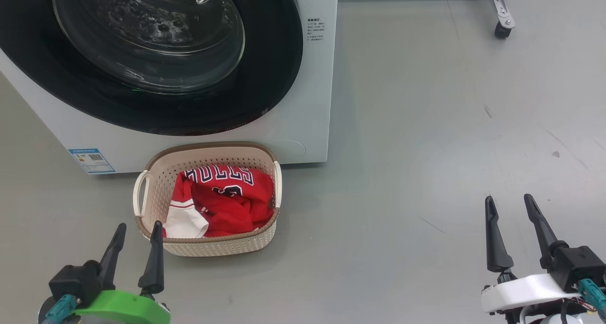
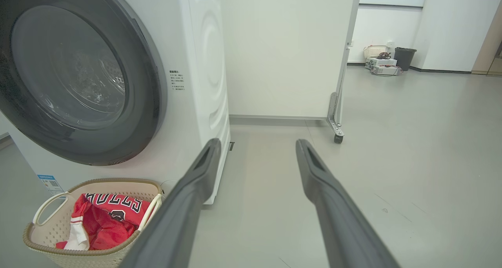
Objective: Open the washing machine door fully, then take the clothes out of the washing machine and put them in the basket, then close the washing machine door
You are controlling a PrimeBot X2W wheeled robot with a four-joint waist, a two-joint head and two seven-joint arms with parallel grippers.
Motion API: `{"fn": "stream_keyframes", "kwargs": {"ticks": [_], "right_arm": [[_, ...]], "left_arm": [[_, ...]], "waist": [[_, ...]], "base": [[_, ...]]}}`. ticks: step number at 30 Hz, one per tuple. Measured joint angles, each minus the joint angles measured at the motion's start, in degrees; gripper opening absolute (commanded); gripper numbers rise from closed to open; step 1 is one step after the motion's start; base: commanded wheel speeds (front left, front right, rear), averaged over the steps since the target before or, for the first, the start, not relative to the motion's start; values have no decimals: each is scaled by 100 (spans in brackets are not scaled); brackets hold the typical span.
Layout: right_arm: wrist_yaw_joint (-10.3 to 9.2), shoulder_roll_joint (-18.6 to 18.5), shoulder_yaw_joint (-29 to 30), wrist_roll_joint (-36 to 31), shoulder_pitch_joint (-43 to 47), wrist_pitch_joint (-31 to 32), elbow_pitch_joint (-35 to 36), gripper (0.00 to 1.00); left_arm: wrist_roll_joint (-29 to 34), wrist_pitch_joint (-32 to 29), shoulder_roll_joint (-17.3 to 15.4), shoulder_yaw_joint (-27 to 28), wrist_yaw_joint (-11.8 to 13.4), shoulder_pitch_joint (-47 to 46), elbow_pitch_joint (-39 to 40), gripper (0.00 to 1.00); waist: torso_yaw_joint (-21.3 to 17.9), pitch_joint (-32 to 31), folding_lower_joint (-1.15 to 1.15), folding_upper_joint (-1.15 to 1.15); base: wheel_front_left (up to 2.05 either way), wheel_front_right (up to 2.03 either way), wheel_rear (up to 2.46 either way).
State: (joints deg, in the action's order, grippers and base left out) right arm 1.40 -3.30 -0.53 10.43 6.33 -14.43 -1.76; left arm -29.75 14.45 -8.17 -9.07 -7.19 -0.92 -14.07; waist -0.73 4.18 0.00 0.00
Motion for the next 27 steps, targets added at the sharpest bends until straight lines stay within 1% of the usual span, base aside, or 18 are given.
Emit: {"fn": "stream_keyframes", "kwargs": {"ticks": [13,14,18,21,27], "right_arm": [[32,12,9,-43,-1,-1,-15,100],[53,12,9,-43,-1,-1,-15,0],[52,81,-11,-41,41,8,-241,0],[51,101,-18,22,83,8,-292,0],[57,101,-38,348,84,34,-296,0]], "left_arm": [[-26,0,0,-20,0,0,-21,100],[-35,0,-2,-33,0,0,-19,0],[-35,-26,100,-76,0,31,-225,0],[-78,-27,144,-82,0,86,-232,0],[-443,-90,154,-54,0,91,-216,0]], "waist": [[7,-27,0,0],[6,-29,0,0],[6,-29,0,0],[5,-33,0,0],[8,-61,0,0]], "base": [[0,0,0],[0,0,0],[0,0,0],[0,0,0],[0,0,0]]}}
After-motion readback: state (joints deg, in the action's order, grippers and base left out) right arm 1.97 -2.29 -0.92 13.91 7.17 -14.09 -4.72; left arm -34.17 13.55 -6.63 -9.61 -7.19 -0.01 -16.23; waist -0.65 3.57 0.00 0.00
